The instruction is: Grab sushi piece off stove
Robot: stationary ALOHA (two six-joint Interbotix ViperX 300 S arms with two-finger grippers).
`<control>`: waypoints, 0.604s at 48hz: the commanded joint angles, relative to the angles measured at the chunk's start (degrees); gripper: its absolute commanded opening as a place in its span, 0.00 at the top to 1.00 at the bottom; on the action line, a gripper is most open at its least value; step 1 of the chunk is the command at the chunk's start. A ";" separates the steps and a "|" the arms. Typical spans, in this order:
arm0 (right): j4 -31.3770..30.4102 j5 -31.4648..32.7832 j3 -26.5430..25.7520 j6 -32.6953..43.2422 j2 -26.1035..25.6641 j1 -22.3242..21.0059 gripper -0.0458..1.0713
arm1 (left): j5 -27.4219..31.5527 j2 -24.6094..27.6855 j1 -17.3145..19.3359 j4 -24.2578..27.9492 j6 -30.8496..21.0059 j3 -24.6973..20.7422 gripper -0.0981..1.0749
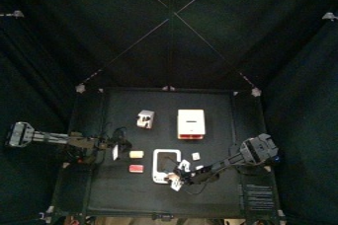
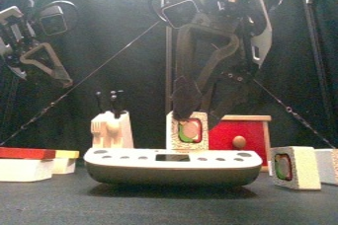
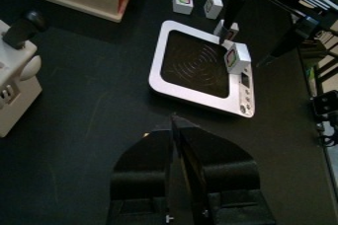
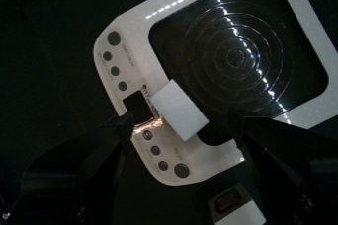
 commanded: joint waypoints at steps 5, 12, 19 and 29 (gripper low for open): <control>0.09 -0.09 -1.32 -0.18 -0.53 -0.09 0.09 | -0.18 0.09 0.09 0.00 0.09 -0.70 0.49; 0.09 -0.09 -1.32 -0.18 -0.44 -0.18 0.17 | -0.18 0.09 0.09 0.00 0.00 -0.70 0.49; 0.09 0.00 -1.76 -0.09 -0.53 -0.18 0.25 | -0.26 0.09 0.00 0.00 0.00 -0.70 0.49; -0.09 1.23 -2.90 -0.18 -1.14 -0.18 0.36 | -0.18 0.09 0.09 0.00 0.00 -0.70 0.49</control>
